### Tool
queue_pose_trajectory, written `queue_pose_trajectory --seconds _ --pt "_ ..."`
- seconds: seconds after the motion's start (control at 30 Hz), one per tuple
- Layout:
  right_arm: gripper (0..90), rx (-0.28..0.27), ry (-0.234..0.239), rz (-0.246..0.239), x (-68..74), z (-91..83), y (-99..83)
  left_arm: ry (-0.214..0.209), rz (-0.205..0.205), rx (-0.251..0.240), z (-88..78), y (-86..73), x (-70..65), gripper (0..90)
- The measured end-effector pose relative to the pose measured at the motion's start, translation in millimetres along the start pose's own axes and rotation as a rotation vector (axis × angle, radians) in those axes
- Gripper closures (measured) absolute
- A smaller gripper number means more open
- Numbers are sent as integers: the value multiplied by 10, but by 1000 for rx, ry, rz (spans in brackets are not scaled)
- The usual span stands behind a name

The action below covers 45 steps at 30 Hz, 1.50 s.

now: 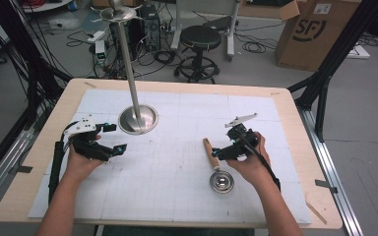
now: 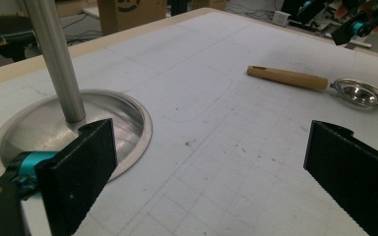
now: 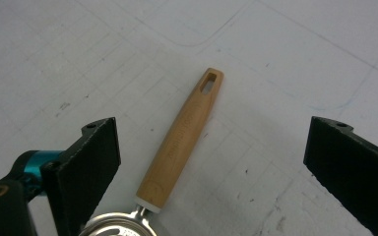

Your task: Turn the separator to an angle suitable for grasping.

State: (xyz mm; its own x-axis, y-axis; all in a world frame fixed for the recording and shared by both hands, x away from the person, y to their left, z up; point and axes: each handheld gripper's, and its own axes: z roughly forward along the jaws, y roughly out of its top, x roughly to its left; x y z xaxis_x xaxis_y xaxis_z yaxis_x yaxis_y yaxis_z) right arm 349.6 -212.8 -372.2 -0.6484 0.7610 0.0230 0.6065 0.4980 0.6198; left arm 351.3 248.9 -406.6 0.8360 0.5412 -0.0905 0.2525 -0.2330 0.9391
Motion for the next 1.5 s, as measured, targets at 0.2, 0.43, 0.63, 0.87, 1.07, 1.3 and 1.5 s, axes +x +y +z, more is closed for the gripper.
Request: queue_pose_trajectory --seconds 0.2,0.43,0.63,0.87,1.07,1.3,1.5 --pt "55 124 -1 39 43 201 59 4 -4 -1 0 -6 6 64" --pt "164 193 27 60 76 298 59 -1 -3 0 -1 -10 12 64" --pt "245 231 23 46 138 379 11 -7 -1 -6 -3 -5 4 64" --pt "367 270 21 61 220 449 -79 -12 4 -10 -4 -3 0 64" --pt "510 280 -17 39 263 466 -115 -15 7 -3 8 -7 -2 64" --pt "614 288 -4 12 283 458 -109 -14 5 -3 6 -8 -1 64" --pt "662 294 13 -25 298 458 -103 -16 7 -1 9 -9 -2 64"
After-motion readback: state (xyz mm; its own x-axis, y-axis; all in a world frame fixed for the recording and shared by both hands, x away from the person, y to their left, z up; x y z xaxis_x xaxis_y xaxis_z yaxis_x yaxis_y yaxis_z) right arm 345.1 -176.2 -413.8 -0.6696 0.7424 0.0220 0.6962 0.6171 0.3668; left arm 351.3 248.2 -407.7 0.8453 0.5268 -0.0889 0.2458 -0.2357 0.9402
